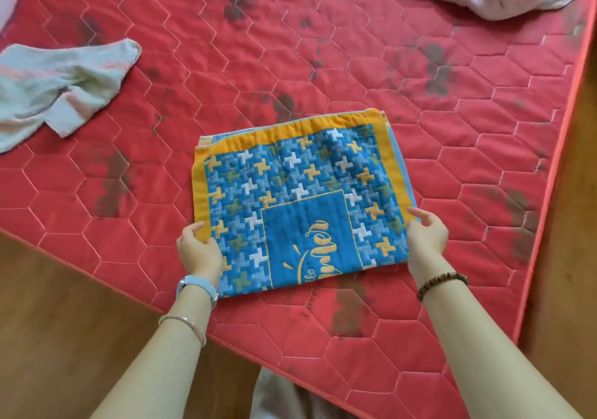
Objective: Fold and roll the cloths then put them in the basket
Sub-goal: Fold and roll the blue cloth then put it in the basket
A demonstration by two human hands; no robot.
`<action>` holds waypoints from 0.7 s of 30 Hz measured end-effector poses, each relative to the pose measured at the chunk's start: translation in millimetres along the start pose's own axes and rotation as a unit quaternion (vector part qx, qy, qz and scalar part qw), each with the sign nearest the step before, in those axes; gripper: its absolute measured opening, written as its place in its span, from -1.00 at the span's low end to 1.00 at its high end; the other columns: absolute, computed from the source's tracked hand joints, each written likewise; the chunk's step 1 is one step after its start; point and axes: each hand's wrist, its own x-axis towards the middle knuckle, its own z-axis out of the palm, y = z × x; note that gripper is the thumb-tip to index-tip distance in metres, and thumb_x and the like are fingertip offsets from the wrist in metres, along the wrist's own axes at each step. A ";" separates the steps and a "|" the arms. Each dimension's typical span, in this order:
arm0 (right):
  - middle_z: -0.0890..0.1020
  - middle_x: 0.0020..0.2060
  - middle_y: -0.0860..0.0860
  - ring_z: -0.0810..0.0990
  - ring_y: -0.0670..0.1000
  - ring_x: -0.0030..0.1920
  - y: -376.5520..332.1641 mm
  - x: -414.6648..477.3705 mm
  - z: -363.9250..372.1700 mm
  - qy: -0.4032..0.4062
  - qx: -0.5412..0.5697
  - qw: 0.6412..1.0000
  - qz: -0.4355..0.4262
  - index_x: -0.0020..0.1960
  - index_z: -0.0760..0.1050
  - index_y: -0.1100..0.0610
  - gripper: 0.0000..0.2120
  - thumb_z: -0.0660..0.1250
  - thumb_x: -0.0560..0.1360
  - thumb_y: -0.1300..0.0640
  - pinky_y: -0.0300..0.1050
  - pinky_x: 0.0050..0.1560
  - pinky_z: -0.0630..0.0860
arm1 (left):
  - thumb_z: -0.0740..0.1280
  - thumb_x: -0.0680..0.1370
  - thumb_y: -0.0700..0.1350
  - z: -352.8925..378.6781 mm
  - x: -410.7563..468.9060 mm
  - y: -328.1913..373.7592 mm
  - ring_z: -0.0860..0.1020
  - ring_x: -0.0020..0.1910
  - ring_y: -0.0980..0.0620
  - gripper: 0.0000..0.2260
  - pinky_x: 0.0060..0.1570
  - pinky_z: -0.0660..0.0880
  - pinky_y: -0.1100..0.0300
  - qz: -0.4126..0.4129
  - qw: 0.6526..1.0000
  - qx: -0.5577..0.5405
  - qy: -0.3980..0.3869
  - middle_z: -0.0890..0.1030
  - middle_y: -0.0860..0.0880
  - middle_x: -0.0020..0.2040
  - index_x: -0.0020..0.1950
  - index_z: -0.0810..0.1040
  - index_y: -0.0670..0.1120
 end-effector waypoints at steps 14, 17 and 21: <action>0.49 0.30 0.03 0.47 0.03 0.31 -88.7 37.9 119.0 -0.143 -0.068 0.974 -0.162 0.29 0.46 0.06 -0.71 0.27 0.57 0.18 0.10 0.28 0.48 | 0.32 0.61 -0.19 32.8 125.4 44.7 0.47 0.34 -0.05 -0.58 0.31 0.40 0.12 -0.019 0.995 -0.090 -0.046 0.48 -0.14 0.40 0.46 0.36 -0.19; 0.46 0.33 0.10 0.46 0.12 0.32 -97.3 66.6 124.0 -0.095 -0.131 0.972 -0.172 0.34 0.42 0.08 -0.65 0.28 0.56 0.14 0.07 0.27 0.46 | 0.35 0.59 -0.19 40.4 145.3 47.0 0.54 0.16 0.00 -0.67 0.15 0.43 0.20 -0.002 0.994 -0.094 -0.056 0.58 -0.12 0.24 0.36 0.50 -0.19; 0.43 0.37 0.17 0.44 0.16 0.34 -103.3 100.7 116.8 -0.081 -0.195 0.963 -0.167 0.38 0.39 0.13 -0.61 0.28 0.57 0.13 -0.04 0.27 0.38 | 0.40 0.56 -0.17 47.7 161.1 51.0 0.56 0.19 -0.06 -0.71 0.10 0.45 0.20 0.019 0.998 -0.059 -0.015 0.59 -0.13 0.22 0.27 0.56 -0.17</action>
